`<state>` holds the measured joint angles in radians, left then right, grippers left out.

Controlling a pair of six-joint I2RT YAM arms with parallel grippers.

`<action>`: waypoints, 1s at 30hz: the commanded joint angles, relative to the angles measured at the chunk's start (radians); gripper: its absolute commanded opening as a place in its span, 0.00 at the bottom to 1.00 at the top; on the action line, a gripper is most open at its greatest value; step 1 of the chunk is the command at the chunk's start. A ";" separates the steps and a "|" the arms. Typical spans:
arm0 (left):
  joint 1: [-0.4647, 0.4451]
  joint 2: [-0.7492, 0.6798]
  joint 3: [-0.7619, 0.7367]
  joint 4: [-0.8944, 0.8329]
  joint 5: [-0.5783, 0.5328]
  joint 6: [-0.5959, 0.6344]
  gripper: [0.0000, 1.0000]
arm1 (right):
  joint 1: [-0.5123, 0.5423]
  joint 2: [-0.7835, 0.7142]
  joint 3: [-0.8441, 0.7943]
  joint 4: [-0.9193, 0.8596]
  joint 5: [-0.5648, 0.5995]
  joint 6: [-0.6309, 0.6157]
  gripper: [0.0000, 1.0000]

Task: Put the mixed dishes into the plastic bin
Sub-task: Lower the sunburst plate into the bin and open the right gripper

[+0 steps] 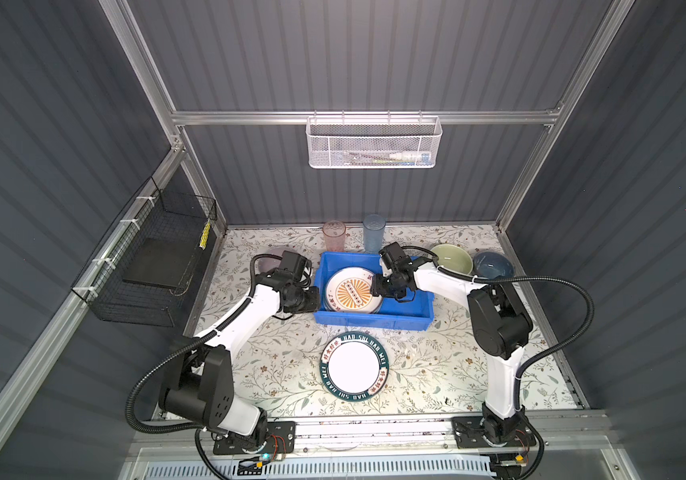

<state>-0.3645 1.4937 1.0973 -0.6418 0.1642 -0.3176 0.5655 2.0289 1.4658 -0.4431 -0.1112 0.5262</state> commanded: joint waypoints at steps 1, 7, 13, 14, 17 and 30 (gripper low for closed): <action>-0.001 -0.020 -0.016 0.008 0.048 0.003 0.30 | 0.024 0.009 0.043 -0.034 0.015 -0.012 0.57; -0.001 -0.022 -0.014 0.011 0.059 0.003 0.30 | 0.051 0.046 0.092 -0.055 0.010 -0.005 0.57; -0.001 -0.038 -0.023 0.008 0.052 0.004 0.30 | 0.056 0.036 0.089 -0.062 0.023 -0.006 0.58; -0.001 -0.042 -0.024 0.004 0.045 0.003 0.30 | 0.056 0.025 0.082 -0.065 0.037 -0.009 0.58; 0.000 -0.061 -0.025 -0.008 0.025 -0.001 0.33 | 0.053 -0.028 0.047 -0.061 0.073 -0.024 0.60; 0.002 -0.236 -0.067 -0.107 0.004 -0.006 0.62 | 0.041 -0.393 -0.148 -0.079 0.061 -0.081 0.69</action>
<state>-0.3649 1.2980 1.0592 -0.6846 0.1425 -0.3248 0.6067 1.6924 1.3739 -0.5083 -0.0284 0.4591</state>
